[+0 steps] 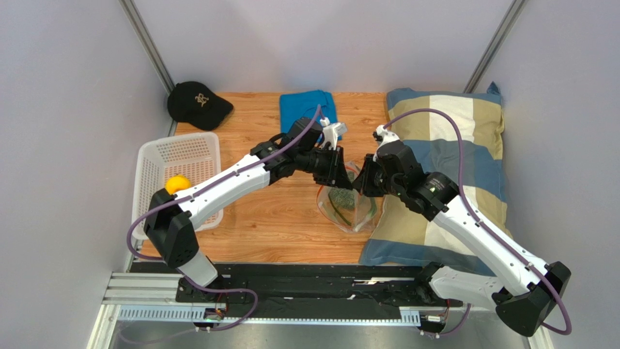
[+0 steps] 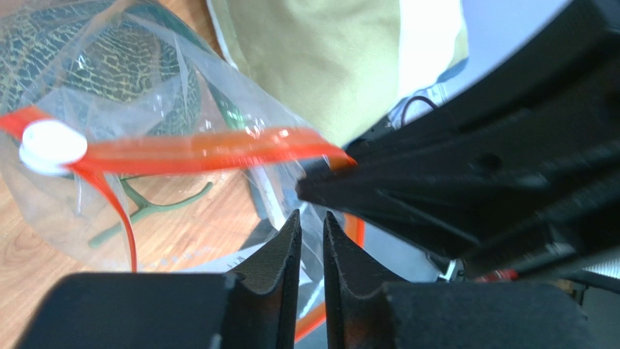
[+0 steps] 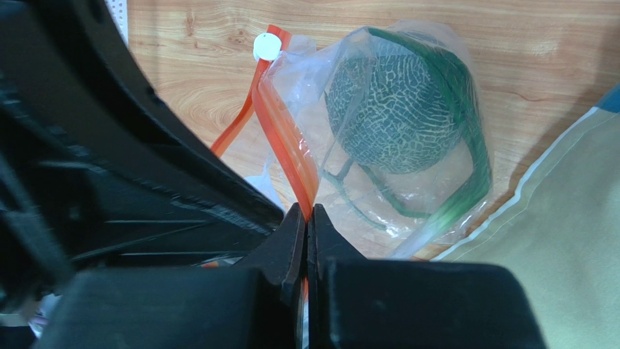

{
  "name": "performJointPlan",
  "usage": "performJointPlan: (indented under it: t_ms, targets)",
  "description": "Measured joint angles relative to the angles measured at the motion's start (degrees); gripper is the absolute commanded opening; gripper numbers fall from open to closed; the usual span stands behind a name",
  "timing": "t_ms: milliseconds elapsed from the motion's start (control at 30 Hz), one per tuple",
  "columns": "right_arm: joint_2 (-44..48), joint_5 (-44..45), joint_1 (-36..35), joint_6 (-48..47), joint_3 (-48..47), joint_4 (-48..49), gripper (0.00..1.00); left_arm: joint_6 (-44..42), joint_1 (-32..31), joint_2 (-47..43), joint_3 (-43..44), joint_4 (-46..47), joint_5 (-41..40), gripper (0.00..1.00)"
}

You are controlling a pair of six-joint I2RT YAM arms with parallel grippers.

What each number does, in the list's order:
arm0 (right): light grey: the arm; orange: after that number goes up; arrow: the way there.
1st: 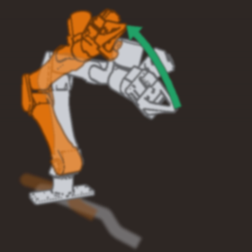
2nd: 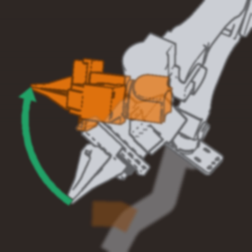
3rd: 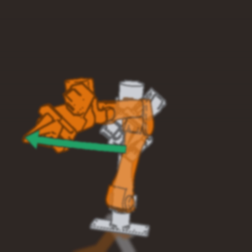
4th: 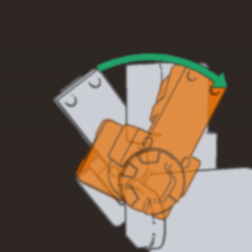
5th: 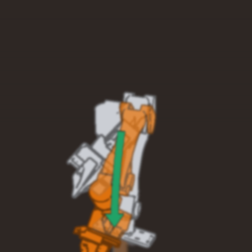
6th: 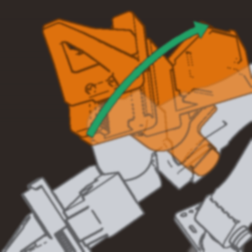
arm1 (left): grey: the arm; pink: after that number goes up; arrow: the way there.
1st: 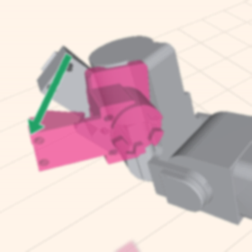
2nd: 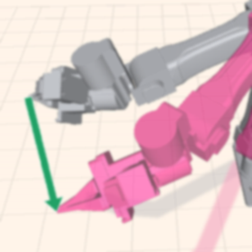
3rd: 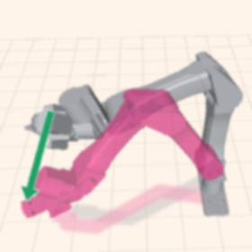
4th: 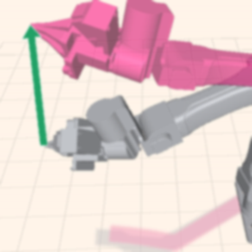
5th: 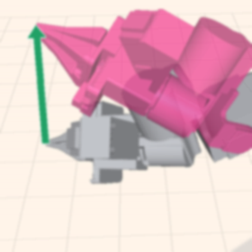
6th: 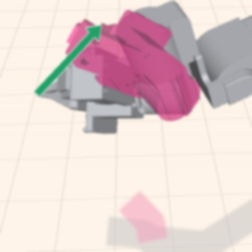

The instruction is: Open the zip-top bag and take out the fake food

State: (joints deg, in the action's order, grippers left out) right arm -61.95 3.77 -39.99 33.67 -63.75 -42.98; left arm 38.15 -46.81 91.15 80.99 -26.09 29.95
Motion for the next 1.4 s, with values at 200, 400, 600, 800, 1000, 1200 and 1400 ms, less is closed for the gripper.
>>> performJointPlan:
  t_ms: [200,400,600,800,1000,1200,1400]
  targets:
    - [0.0,0.2,0.1,4.0,0.0,0.4,0.0,0.1,-2.0,2.4,0.5,-1.8,-5.1,0.22]
    - [0.3,0.3,0.7,6.1,0.2,0.4,0.0,-0.7,-2.3,4.7,-0.2,-3.1,-9.8,0.4]
    - [1.0,-2.9,0.9,6.0,3.4,2.5,0.0,-1.4,-2.3,6.6,-2.6,-4.5,-12.5,0.32]
    - [0.5,-4.4,0.9,5.4,5.4,3.0,0.0,-2.8,-2.3,7.5,-5.0,-6.9,-14.2,0.53]
    - [0.7,-4.5,0.9,3.9,5.4,2.9,0.0,-4.1,-2.3,2.0,-4.9,-8.9,-13.3,0.64]
    - [0.6,-4.7,0.9,2.6,4.9,2.4,0.0,-5.8,-2.3,-8.9,-0.4,-12.2,-14.2,0.6]
    - [0.5,-5.4,0.9,2.3,3.2,2.4,0.0,-6.1,-1.7,-12.2,4.0,-17.2,-19.0,0.7]
